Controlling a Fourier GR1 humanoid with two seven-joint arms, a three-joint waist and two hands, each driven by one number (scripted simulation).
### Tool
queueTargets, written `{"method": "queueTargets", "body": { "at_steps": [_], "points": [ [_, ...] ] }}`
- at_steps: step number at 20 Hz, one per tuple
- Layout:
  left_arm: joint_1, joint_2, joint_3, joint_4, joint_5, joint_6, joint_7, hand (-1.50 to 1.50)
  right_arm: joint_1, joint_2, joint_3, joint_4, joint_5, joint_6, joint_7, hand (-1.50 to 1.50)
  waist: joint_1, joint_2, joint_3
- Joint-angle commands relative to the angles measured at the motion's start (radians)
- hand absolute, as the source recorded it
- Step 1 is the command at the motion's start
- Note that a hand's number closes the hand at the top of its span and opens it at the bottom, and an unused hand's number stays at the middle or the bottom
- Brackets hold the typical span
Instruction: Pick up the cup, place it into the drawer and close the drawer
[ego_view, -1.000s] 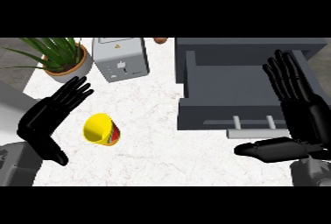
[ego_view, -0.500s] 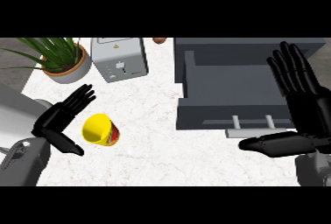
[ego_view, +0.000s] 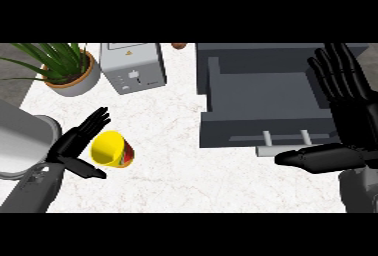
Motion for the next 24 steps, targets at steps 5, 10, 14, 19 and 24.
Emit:
{"method": "queueTargets", "body": {
  "at_steps": [5, 10, 14, 19, 24],
  "points": [
    [-0.034, -0.038, -0.016, 0.143, -0.036, -0.038, -0.226, -1.50, -0.025, -0.008, 0.000, 0.038, 0.001, 0.017, -0.006, -1.50, -0.006, 0.006, -0.002],
    [-0.018, -0.025, -0.041, 0.169, -0.060, -0.048, -0.304, -1.50, -0.009, -0.020, -0.026, 0.041, -0.023, 0.031, -0.010, -1.50, -0.012, 0.007, -0.002],
    [-0.104, -0.052, -0.031, 0.200, -0.052, -0.024, -0.259, -1.50, -0.050, -0.013, 0.000, 0.048, -0.013, 0.032, 0.000, -1.50, -0.015, 0.008, -0.002],
    [-0.080, -0.082, -0.062, 0.215, -0.083, 0.010, -0.321, -1.50, -0.053, -0.022, -0.020, 0.064, -0.019, 0.032, 0.004, -1.50, -0.009, 0.008, -0.002],
    [-0.100, -0.096, -0.071, 0.233, -0.083, -0.033, -0.317, -1.50, -0.058, -0.025, -0.028, 0.056, -0.018, 0.024, 0.011, -1.50, -0.013, 0.009, -0.002]
  ]
}}
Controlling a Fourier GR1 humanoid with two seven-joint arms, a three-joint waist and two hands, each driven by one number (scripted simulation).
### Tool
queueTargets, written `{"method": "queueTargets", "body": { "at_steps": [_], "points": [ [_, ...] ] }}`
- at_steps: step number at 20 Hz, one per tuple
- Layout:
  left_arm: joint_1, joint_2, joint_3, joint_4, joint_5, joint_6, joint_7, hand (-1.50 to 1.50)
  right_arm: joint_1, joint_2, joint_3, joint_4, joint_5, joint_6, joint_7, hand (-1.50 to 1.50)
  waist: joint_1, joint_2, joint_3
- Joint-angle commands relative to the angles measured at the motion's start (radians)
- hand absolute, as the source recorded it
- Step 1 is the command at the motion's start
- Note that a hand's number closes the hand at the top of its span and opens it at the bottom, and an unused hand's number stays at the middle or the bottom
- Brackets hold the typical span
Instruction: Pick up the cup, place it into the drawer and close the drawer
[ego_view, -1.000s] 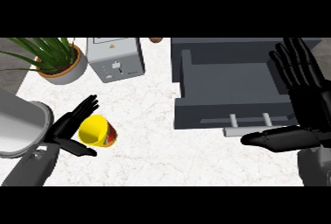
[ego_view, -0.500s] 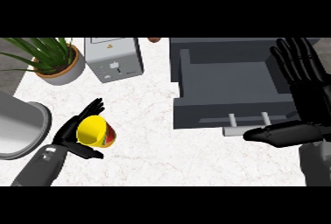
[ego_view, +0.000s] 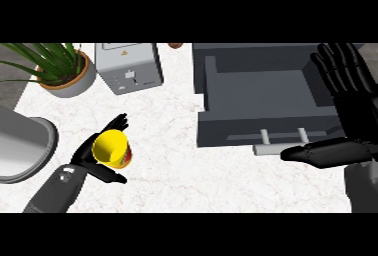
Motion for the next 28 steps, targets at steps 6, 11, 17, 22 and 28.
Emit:
{"method": "queueTargets", "body": {
  "at_steps": [6, 11, 17, 22, 28],
  "points": [
    [0.010, -0.089, -0.025, 0.003, 0.014, -0.233, -0.133, 1.50, -0.014, 0.006, 0.017, -0.018, 0.019, -0.017, 0.026, -1.50, -0.001, 0.000, -0.003],
    [0.011, -0.068, 0.003, -0.072, 0.023, -0.013, -0.242, 1.50, -0.018, -0.019, -0.017, 0.037, 0.009, 0.009, -0.009, -1.50, 0.014, 0.001, 0.000],
    [-0.003, -0.094, 0.085, -0.076, 0.102, 0.039, -0.270, 1.50, 0.036, -0.015, -0.020, -0.034, -0.015, 0.016, 0.004, -1.50, 0.009, -0.008, 0.002],
    [0.027, -0.073, 0.317, -0.102, 0.284, 0.342, -0.223, 1.50, 0.054, -0.039, -0.053, -0.015, -0.020, 0.023, 0.004, -1.50, 0.036, -0.010, 0.003],
    [-0.036, -0.145, 0.272, -0.203, 0.279, 0.261, -0.180, 1.50, 0.073, -0.044, -0.061, -0.038, -0.031, 0.035, 0.012, -1.50, 0.040, -0.020, 0.006]
  ]
}}
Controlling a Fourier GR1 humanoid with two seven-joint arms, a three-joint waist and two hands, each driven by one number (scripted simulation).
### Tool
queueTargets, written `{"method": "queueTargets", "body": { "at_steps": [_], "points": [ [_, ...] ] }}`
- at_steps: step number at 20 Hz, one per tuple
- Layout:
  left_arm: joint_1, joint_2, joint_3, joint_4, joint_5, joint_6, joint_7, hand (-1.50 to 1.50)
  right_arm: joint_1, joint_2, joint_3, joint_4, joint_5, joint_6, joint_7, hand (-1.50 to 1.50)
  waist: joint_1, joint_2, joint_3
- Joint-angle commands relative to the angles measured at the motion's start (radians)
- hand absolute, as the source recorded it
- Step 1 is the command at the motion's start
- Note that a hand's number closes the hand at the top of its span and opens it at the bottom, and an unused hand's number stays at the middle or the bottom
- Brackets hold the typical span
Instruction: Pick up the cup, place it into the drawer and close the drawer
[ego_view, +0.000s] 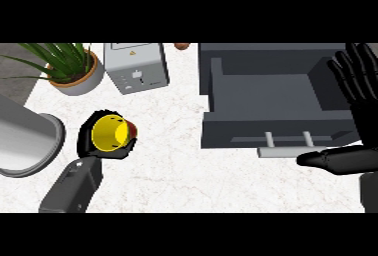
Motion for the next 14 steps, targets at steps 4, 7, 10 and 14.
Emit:
{"method": "queueTargets", "body": {
  "at_steps": [4, 7, 10, 14],
  "points": [
    [-0.106, -0.034, -0.033, -0.161, 0.010, 0.001, 0.071, 1.50, 0.012, -0.009, -0.007, 0.016, 0.013, 0.015, -0.021, -1.50, 0.017, -0.008, 0.003],
    [-0.145, -0.073, -0.062, -0.241, 0.005, 0.056, 0.151, 1.50, -0.013, 0.027, 0.020, 0.034, 0.059, -0.031, -0.028, -1.50, 0.019, -0.008, 0.002],
    [-0.222, -0.131, -0.113, -0.352, -0.002, 0.095, 0.314, 1.50, -0.006, 0.004, 0.007, 0.003, 0.025, -0.011, 0.018, -1.50, 0.022, -0.014, 0.003],
    [-0.279, -0.151, -0.167, -0.495, 0.005, 0.155, 0.487, 1.50, 0.008, -0.001, 0.000, 0.000, 0.035, -0.005, -0.005, -1.50, 0.022, -0.015, 0.003]
  ]
}}
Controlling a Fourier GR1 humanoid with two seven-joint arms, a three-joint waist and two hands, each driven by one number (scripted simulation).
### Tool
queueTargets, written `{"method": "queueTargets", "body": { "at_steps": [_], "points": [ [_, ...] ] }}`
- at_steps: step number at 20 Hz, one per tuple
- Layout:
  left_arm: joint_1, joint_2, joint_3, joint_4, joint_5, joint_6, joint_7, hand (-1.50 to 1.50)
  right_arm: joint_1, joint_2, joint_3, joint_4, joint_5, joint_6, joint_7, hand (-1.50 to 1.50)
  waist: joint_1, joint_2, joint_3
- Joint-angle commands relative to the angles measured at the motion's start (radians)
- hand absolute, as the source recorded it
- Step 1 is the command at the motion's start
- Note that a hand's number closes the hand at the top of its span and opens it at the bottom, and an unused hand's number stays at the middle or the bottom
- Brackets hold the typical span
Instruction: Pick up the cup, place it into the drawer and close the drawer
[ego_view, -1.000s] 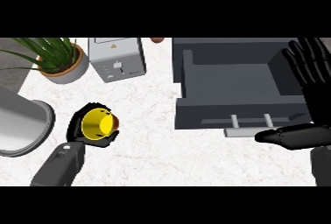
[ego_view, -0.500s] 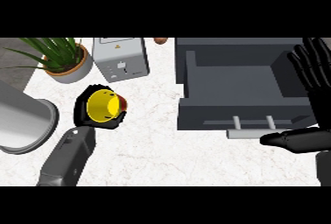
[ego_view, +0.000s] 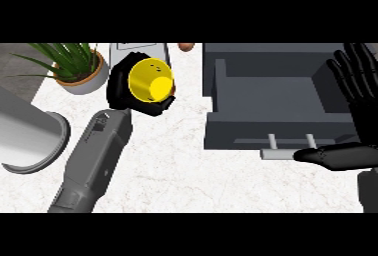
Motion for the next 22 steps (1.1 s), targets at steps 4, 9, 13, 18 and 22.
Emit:
{"method": "queueTargets", "body": {
  "at_steps": [4, 9, 13, 18, 22],
  "points": [
    [-0.174, -0.033, -0.106, -0.130, 0.029, 0.176, 0.287, 1.50, 0.020, 0.018, 0.010, 0.019, 0.026, 0.000, -0.050, -1.50, -0.013, 0.004, 0.000],
    [-0.400, -0.034, -0.121, 0.000, 0.025, 0.291, 0.366, 1.50, -0.026, 0.026, 0.012, 0.070, 0.044, -0.015, -0.070, -1.50, -0.031, 0.012, 0.000],
    [-0.489, -0.034, -0.168, 0.116, 0.050, 0.338, 0.465, 1.50, 0.016, -0.004, -0.015, 0.085, 0.016, 0.039, -0.112, -1.50, -0.040, 0.014, 0.000],
    [-0.594, -0.034, -0.272, 0.297, 0.133, 0.449, 0.483, 1.50, -0.031, 0.022, 0.013, 0.080, 0.031, 0.010, -0.091, -1.50, -0.082, 0.025, 0.001],
    [-0.580, -0.034, -0.365, 0.383, 0.159, 0.449, 0.465, 1.50, -0.025, 0.034, 0.034, 0.081, 0.026, 0.028, -0.109, -1.50, -0.108, 0.031, 0.001]
  ]
}}
